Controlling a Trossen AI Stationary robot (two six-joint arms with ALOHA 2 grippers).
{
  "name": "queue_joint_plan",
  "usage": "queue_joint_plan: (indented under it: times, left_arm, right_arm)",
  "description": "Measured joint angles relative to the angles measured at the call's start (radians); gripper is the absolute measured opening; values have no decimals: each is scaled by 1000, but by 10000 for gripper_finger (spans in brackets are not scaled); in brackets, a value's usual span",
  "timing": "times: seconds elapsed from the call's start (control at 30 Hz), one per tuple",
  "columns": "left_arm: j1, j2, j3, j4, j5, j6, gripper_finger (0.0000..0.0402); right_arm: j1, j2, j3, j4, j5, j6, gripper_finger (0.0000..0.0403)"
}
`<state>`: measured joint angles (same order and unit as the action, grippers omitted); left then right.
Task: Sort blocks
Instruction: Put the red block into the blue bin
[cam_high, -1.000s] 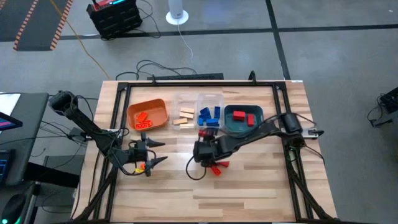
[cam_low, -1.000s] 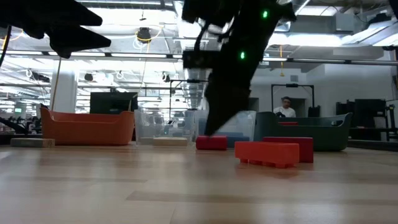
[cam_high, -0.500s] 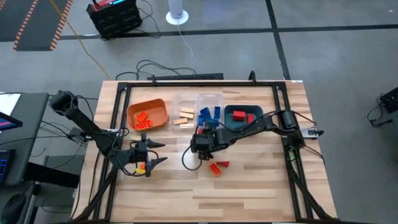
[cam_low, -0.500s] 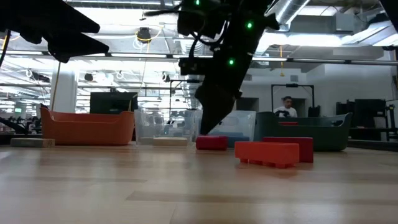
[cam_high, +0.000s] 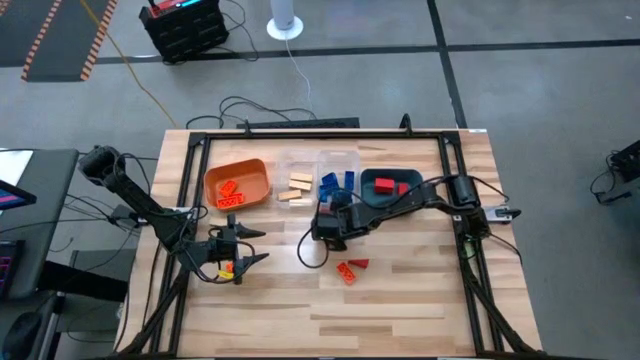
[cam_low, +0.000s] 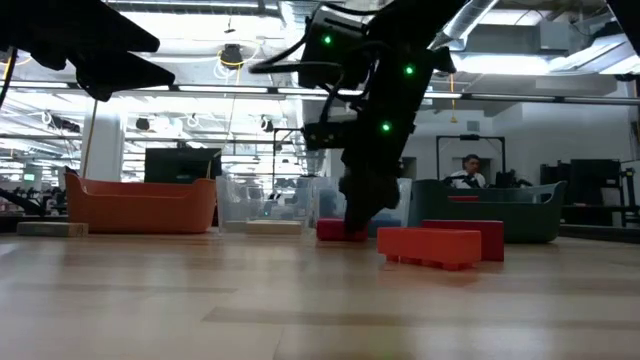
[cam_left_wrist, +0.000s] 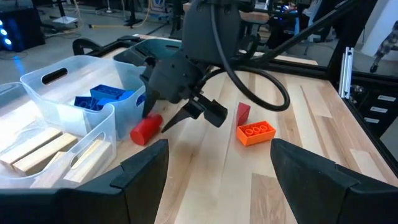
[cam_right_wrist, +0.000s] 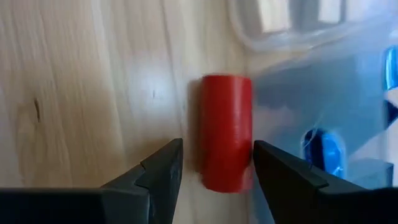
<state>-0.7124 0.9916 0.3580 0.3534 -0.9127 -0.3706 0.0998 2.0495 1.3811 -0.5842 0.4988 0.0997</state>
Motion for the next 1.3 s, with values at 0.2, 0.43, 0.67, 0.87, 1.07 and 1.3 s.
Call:
queue_joint_plan:
  times: [0.2,0.43,0.67,0.87,1.07,1.3]
  left_arm:
    - [0,0,0,-1,1,0,274]
    - [3,0,0,0,1,6,274]
    - [3,0,0,2,1,6,274]
    - [3,0,0,3,1,4,274]
    - [4,0,0,2,20,4,274]
    - [4,0,0,2,19,6,274]
  right_arm:
    - [28,0,0,-10,-45,1,230]
    - [74,0,7,-5,-56,34,230]
    - [64,0,7,46,-67,120,230]
    - [50,0,7,107,-86,153,230]
    - [41,-1,17,103,-86,282,230]
    - [65,-4,82,109,-63,329,230]
